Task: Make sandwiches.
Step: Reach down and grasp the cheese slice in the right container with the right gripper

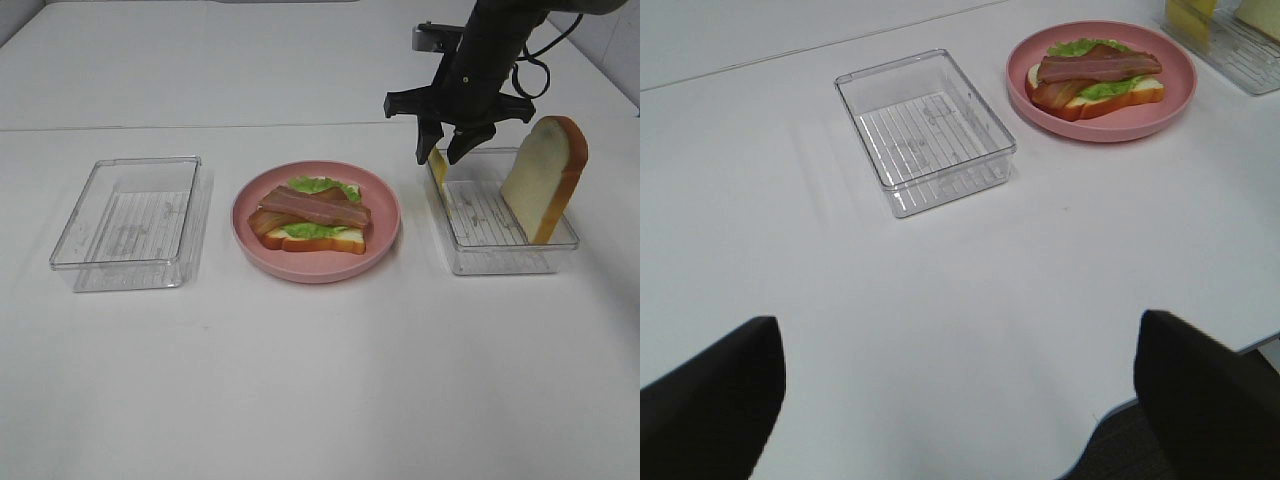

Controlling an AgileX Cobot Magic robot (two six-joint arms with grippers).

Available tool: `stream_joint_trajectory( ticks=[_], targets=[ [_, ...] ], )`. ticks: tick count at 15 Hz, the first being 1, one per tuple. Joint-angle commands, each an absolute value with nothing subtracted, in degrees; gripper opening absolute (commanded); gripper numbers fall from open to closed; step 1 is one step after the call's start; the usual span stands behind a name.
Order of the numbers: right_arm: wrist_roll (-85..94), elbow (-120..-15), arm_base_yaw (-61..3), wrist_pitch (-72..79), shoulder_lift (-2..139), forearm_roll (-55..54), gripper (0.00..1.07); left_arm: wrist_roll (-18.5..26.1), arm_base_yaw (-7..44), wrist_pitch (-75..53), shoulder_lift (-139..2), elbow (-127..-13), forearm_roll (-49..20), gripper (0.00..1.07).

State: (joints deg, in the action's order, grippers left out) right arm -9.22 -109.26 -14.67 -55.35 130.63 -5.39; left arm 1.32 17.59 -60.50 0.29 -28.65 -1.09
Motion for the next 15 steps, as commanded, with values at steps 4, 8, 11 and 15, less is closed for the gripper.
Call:
stream_joint_trajectory(
  ticks=[4,8,11,15],
  targets=[
    [-9.63,-109.38,-14.61,-54.03,130.81,-4.76,0.42,1.32,17.82,-59.87,1.55,-28.59,-1.66,0.89],
    [-9.63,-109.38,-14.61,-53.57,130.81,-3.84,0.42,1.32,17.82,-59.87,1.55,-28.59,-1.66,0.89],
    [-9.63,-109.38,-14.61,-53.57,130.81,-3.67,0.42,1.32,17.82,-59.87,1.55,-28.59,-1.66,0.89],
    [-9.63,-109.38,-14.61,-53.63,130.81,-3.67,0.42,1.32,17.82,-59.87,1.55,-28.59,-1.66,0.89]
  ],
)
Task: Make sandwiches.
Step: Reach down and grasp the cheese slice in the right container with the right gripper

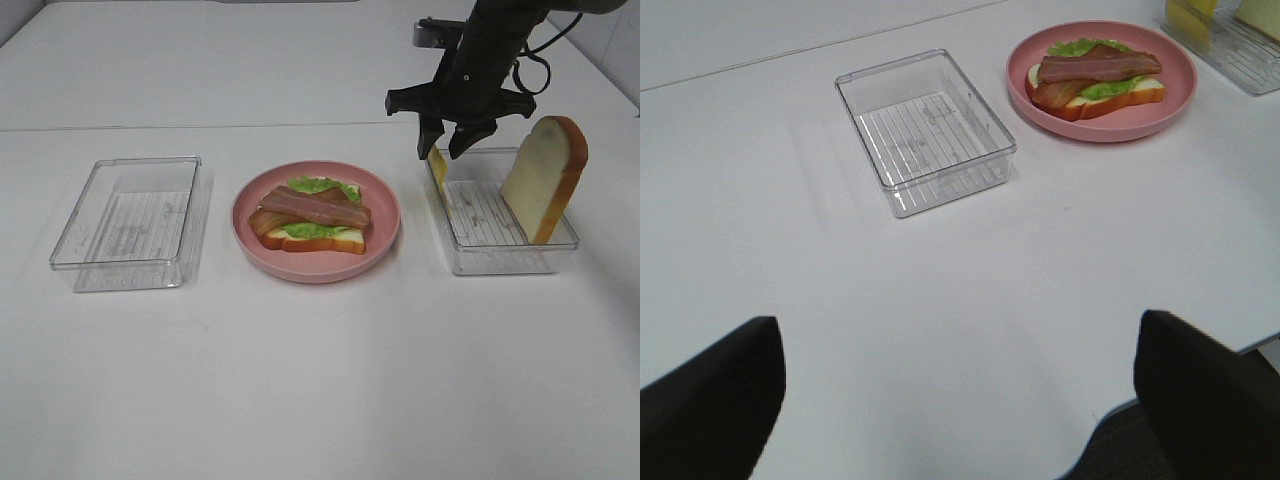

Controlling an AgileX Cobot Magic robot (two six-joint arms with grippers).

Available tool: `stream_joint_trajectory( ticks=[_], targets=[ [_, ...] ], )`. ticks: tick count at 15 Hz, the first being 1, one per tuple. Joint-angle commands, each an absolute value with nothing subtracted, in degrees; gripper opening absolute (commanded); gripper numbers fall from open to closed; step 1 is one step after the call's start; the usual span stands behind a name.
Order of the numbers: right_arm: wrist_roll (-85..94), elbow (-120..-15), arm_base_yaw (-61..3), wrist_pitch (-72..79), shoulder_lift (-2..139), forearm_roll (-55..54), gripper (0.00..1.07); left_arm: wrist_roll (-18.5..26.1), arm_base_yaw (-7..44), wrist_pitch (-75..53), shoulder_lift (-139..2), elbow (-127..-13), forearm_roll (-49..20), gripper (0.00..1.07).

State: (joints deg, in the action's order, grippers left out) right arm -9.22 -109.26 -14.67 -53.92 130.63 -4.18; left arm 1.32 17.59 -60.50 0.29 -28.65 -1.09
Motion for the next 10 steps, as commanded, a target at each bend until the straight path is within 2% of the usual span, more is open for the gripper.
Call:
stream_joint_trajectory(
  ticks=[1,7,8,10],
  targets=[
    [-9.63,-109.38,-14.61,-53.63,130.81,-3.55,0.42,1.32,17.82,-59.87,1.55,-28.59,-1.66,0.89],
    [-10.26,-109.38,-14.61,-54.20,132.53,-3.55,0.40,1.32,17.82,-59.87,1.55,-28.59,-1.66,0.89],
    [-10.37,-109.38,-14.61,-54.20,132.47,-3.55,0.32,1.32,17.82,-59.87,1.55,-28.59,-1.66,0.89],
    [-10.49,-109.38,-14.61,-54.55,132.47,-3.55,0.08,1.32,17.82,-59.87,1.55,-28.59,-1.66,0.89]
  ],
)
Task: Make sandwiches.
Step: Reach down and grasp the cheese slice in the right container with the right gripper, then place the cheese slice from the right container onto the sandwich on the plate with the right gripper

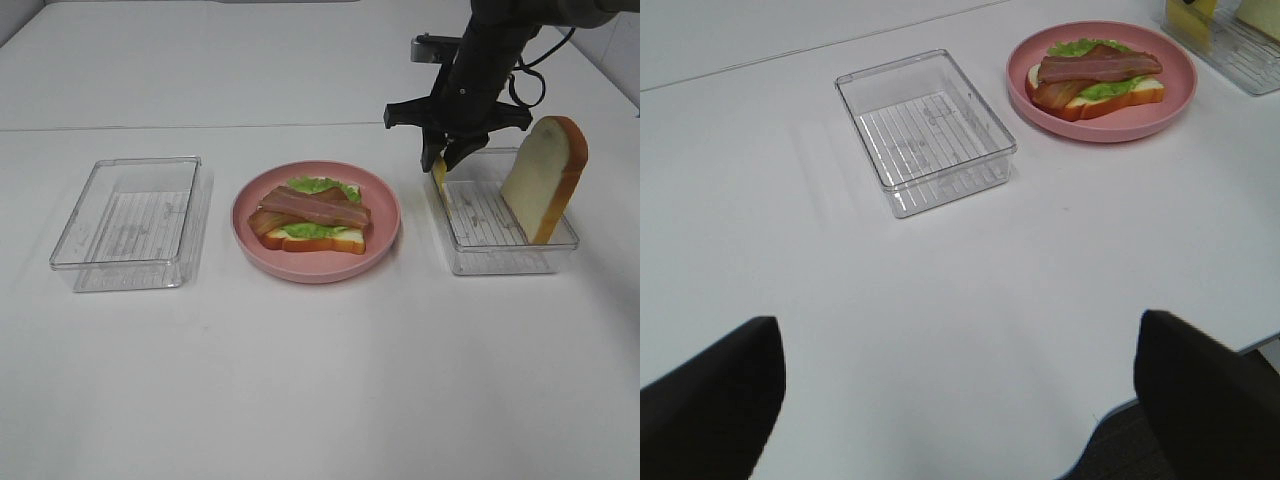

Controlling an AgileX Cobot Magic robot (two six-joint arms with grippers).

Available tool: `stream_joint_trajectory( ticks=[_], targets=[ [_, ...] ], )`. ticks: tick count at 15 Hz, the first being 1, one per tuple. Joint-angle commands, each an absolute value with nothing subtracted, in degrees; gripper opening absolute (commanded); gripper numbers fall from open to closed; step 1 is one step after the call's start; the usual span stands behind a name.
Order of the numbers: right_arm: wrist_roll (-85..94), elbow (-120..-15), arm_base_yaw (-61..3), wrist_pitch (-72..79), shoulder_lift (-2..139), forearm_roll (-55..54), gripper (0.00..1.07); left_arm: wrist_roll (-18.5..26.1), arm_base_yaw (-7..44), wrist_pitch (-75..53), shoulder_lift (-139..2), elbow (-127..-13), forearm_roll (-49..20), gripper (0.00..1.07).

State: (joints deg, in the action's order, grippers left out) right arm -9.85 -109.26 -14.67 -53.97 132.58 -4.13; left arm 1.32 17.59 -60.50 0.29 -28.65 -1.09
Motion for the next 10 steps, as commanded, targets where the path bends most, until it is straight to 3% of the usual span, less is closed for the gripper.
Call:
stream_joint_trajectory(
  ticks=[1,10],
  targets=[
    [-10.49,-109.38,-14.61,-54.89,132.47,-3.55,0.00,1.32,17.82,-59.87,1.55,-28.59,-1.66,0.89],
    [-8.42,-109.78,-14.67,-58.33,122.90,-7.68,0.00,1.32,17.82,-59.87,1.55,-28.59,-1.66,0.89]
  ],
)
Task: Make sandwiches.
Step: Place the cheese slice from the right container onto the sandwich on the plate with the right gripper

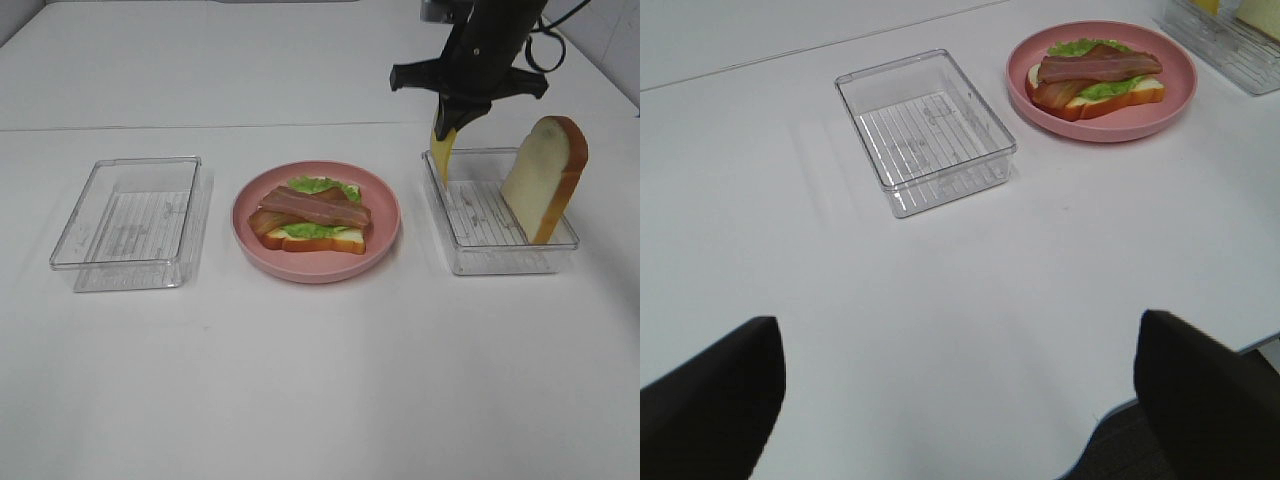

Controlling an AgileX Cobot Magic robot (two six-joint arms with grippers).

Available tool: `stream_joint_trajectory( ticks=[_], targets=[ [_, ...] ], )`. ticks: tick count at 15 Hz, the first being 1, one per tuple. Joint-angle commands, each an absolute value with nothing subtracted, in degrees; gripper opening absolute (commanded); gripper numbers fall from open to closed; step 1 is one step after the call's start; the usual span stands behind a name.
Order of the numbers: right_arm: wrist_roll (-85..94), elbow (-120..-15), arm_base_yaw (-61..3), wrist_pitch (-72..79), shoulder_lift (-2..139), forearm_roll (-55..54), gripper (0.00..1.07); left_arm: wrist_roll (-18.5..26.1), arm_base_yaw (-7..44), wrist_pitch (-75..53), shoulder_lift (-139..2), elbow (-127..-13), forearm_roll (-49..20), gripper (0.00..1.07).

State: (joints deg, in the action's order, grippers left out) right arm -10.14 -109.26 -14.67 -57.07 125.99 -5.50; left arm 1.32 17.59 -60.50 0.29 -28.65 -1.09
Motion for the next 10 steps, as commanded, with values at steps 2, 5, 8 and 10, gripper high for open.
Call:
stream_joint_trajectory(
  ticks=[2,5,8,10],
  targets=[
    [-6.07,-109.78,-14.67,-59.64,120.66,-13.01,0.00,1.32,17.82,-59.87,1.55,-28.59,-1.66,0.89],
    [0.97,-109.38,-14.78,-62.17,120.15,-29.74,0.00,1.32,17.82,-59.87,1.55,-28.59,-1.66,0.89],
    [6.88,-106.46,-18.28,-60.22,123.30,-44.00,0.00,1.38,17.82,-59.87,1.55,-28.59,-1.66,0.89],
    [6.88,-106.46,-20.23,-58.61,126.62,-47.90,0.00,1.38,17.82,-59.87,1.55,-28.59,-1.66,0.89]
  ],
)
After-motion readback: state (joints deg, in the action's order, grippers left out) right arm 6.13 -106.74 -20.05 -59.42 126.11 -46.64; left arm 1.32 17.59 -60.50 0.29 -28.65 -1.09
